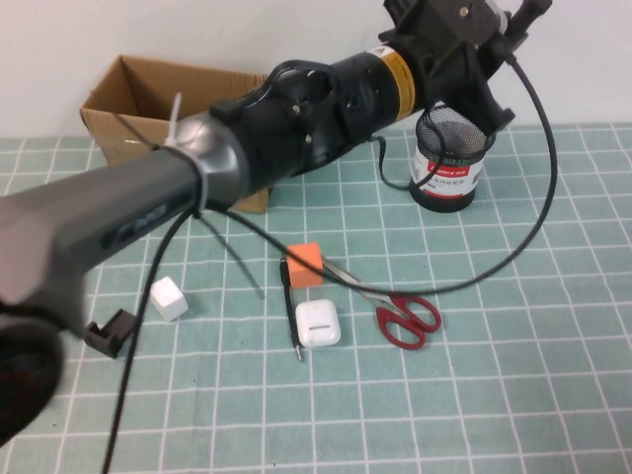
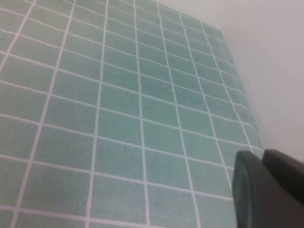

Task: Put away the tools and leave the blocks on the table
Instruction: Place the picked object into the round holder

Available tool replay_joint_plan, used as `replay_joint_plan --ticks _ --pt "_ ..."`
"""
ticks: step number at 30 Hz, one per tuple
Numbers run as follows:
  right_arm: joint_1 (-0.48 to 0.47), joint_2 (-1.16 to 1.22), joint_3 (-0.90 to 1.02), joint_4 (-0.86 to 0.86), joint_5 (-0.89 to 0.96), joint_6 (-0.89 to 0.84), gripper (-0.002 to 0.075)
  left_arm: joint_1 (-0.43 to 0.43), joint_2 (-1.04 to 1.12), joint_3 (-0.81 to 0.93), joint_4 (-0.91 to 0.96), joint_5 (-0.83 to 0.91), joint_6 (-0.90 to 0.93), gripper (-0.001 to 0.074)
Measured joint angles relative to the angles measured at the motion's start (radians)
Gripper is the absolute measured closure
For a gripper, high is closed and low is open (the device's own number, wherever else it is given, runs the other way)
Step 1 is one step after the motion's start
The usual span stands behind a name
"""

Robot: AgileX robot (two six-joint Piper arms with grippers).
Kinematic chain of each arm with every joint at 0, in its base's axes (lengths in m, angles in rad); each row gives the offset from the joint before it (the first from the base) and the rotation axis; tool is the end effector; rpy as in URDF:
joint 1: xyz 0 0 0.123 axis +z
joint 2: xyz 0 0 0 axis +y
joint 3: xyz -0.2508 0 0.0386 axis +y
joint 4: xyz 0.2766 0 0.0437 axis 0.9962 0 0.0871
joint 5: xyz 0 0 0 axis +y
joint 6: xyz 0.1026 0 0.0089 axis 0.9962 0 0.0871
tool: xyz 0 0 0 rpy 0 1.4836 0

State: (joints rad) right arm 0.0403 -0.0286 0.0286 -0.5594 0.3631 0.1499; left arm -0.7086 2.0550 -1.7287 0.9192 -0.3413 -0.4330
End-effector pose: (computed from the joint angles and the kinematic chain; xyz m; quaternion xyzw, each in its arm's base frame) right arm 0.1241 -0.0145 0.1756 -0.1045 0.7735 -0.1778 0.5993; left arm 0.3817 -0.3632 0.2770 0.4691 0.5412 -0.1821 0.6737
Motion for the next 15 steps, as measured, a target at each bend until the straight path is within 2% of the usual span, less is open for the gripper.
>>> replay_joint_plan --ticks 7,15 --pt "0.000 0.000 0.000 0.000 0.000 0.000 0.0734 0.040 0.147 -0.172 0.004 -0.020 -0.116 0.0617" --pt "0.000 0.000 0.000 0.000 0.000 0.000 0.0734 0.045 0.235 -0.197 0.010 -0.018 -0.109 0.0617"
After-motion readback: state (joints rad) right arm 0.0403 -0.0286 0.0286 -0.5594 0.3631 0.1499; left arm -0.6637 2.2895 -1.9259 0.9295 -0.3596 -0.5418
